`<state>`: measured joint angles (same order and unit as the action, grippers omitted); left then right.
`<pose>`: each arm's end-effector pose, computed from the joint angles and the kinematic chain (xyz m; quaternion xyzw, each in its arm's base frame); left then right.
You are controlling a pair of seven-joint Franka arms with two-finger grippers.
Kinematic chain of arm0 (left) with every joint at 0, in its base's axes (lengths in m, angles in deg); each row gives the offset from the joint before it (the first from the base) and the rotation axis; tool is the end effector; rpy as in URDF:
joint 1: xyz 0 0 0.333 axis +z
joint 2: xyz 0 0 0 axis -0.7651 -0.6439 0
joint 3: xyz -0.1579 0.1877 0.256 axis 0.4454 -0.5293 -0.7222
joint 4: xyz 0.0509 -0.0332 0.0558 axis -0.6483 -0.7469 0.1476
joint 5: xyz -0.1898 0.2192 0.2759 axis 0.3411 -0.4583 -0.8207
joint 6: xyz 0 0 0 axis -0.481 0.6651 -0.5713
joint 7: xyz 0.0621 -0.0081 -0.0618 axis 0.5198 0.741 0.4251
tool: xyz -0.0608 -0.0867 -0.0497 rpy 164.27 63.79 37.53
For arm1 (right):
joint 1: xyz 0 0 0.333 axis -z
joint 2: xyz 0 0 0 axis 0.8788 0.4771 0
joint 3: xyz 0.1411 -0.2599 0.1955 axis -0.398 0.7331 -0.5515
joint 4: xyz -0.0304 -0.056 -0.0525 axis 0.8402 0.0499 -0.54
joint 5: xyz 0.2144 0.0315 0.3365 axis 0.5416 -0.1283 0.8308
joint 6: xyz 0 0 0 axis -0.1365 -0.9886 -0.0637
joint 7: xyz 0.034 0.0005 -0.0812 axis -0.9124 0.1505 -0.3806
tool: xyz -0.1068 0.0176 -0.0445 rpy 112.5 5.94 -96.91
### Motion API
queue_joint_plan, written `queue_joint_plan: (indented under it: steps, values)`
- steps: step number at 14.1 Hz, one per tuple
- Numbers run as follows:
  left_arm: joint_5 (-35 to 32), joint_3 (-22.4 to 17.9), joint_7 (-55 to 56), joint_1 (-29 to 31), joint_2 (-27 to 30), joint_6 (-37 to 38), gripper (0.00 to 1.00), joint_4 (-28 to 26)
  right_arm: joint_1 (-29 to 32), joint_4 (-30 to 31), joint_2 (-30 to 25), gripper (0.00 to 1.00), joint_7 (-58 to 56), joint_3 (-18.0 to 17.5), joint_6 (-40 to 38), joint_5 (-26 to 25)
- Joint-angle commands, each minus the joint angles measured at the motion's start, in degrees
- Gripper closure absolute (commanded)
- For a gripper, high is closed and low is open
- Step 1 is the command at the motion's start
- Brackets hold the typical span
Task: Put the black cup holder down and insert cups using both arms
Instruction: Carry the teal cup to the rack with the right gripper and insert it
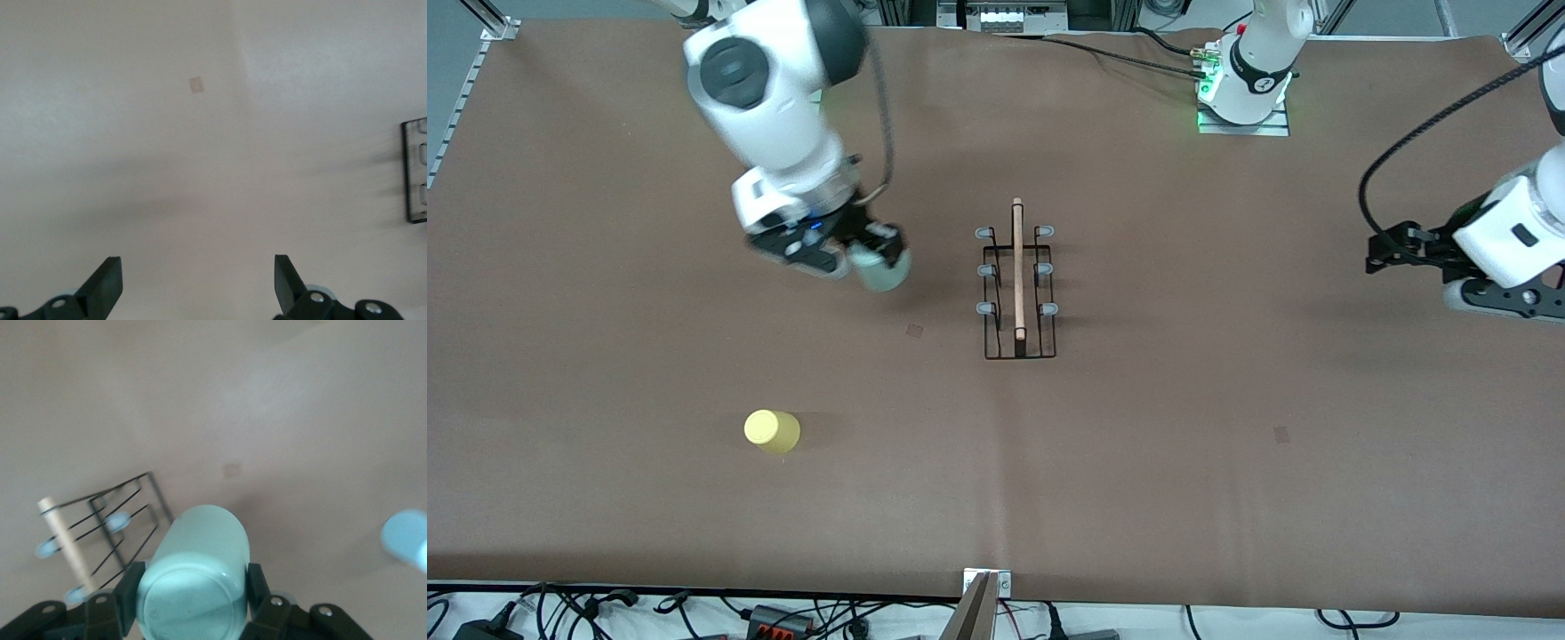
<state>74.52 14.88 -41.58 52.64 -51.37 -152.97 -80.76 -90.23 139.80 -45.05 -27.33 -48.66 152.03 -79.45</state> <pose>0.6076 0.0031 0.5814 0.9957 -0.0859 -0.0328 0.0072 0.5182 0.3872 0.4931 -0.9744 0.2134 -0.0098 0.0699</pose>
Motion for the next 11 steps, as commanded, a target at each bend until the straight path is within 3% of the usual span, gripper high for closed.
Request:
queue_joint_plan:
  steps: [1,6,11]
  values:
    - [0.9,-4.0,-4.2,-3.8,10.0,-6.2,0.0,-11.6,-5.6,-3.8,4.0,0.86,10.9,0.4,2.9,0.3]
    - [0.3,-3.8,-3.8,-1.8,12.3,-5.8,0.0,-11.0,-10.3,-2.8,8.5,0.86,16.4,0.3,8.0,-1.5]
    - [0.2,-3.6,-3.7,-1.9,10.3,-2.2,0.0,-6.2,-10.9,0.6,8.5,0.86,16.5,0.3,8.1,-2.4]
